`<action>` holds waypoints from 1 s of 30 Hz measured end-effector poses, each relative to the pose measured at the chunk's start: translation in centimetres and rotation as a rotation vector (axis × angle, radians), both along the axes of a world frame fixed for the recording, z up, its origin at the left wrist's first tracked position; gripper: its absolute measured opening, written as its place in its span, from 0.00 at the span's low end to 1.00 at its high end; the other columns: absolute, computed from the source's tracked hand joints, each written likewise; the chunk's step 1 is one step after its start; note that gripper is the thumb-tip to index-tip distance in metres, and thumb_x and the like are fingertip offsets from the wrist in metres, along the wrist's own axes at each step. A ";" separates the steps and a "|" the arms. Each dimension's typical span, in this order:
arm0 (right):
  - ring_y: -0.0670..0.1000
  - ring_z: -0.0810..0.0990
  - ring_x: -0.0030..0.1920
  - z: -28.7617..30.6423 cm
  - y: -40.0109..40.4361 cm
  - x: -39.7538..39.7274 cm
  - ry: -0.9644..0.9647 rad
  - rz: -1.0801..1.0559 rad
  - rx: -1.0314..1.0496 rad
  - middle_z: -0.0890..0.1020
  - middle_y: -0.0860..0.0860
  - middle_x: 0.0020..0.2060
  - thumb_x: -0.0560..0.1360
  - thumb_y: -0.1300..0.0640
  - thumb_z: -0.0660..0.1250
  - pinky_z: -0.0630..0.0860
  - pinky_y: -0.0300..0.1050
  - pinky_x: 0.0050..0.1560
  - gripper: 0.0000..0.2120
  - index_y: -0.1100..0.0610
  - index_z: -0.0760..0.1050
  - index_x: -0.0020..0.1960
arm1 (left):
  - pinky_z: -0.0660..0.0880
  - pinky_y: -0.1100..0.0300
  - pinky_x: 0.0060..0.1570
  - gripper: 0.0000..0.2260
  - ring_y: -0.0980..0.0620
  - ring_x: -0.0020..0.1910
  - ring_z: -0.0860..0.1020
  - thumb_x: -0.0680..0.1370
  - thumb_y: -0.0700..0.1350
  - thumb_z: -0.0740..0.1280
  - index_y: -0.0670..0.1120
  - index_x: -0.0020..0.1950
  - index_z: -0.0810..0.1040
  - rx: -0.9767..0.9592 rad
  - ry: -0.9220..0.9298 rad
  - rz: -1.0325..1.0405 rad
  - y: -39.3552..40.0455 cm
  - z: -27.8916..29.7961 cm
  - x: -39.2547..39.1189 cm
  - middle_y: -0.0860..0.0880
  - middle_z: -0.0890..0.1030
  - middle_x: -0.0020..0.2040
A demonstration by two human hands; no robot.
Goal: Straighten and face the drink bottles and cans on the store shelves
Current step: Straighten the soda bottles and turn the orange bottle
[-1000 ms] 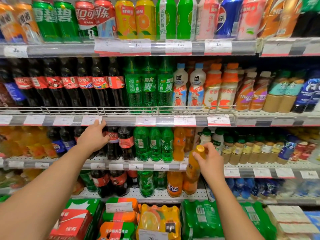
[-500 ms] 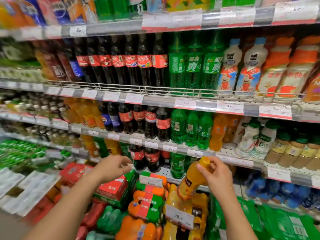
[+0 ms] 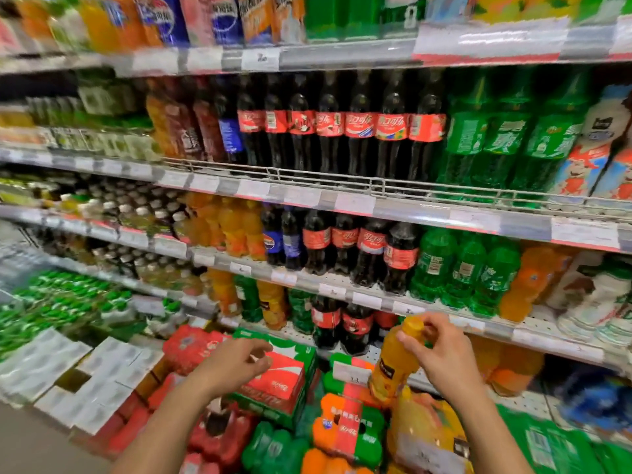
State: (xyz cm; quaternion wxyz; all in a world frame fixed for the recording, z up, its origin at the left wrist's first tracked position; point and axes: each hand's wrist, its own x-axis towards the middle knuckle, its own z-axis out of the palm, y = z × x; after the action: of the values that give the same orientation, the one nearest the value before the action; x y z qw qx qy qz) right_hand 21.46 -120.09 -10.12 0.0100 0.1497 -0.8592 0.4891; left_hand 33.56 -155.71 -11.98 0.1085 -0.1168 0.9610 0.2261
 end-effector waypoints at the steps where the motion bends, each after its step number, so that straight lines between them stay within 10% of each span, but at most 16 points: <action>1: 0.40 0.79 0.47 -0.2 -1.4 0.3 0.002 -0.007 0.013 0.82 0.42 0.43 0.73 0.49 0.77 0.76 0.48 0.47 0.10 0.46 0.76 0.47 | 0.77 0.62 0.53 0.19 0.62 0.52 0.80 0.81 0.61 0.63 0.56 0.70 0.76 0.016 0.004 -0.012 -1.4 -0.3 0.1 0.58 0.81 0.58; 9: 0.39 0.81 0.47 -1.0 -11.7 3.8 -0.025 0.066 0.050 0.83 0.38 0.42 0.75 0.48 0.75 0.73 0.40 0.44 0.08 0.46 0.77 0.48 | 0.76 0.62 0.53 0.14 0.62 0.52 0.79 0.80 0.59 0.65 0.61 0.66 0.77 0.139 -0.022 -0.054 -10.2 -3.5 1.4 0.58 0.80 0.57; 18: 0.44 0.83 0.46 -0.9 -19.1 4.3 -0.069 0.344 0.238 0.84 0.43 0.42 0.74 0.49 0.77 0.81 0.54 0.47 0.09 0.48 0.77 0.47 | 0.75 0.57 0.61 0.21 0.56 0.58 0.79 0.80 0.58 0.67 0.53 0.71 0.76 0.251 -0.066 0.056 -13.6 -6.9 4.7 0.52 0.82 0.63; 23: 0.45 0.82 0.44 -0.5 -21.9 3.1 -0.099 0.486 0.212 0.83 0.45 0.41 0.73 0.48 0.77 0.78 0.46 0.45 0.11 0.49 0.77 0.47 | 0.71 0.56 0.61 0.24 0.51 0.66 0.75 0.80 0.60 0.64 0.52 0.74 0.71 0.055 -0.130 0.037 -14.5 -5.6 4.0 0.50 0.75 0.72; 30: 0.44 0.83 0.47 -0.9 -23.9 1.5 -0.168 0.418 0.063 0.85 0.44 0.43 0.72 0.54 0.79 0.78 0.43 0.49 0.12 0.43 0.78 0.47 | 0.62 0.44 0.76 0.30 0.46 0.81 0.52 0.81 0.57 0.64 0.52 0.80 0.60 -0.258 0.281 0.010 -16.4 3.4 -5.8 0.50 0.52 0.83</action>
State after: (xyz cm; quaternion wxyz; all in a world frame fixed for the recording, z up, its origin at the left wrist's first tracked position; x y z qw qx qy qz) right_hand 22.94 -144.00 -11.03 -0.1679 0.2833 -0.8222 0.4643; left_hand 27.72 -172.07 -8.53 -0.0436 -0.1018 0.9871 0.1155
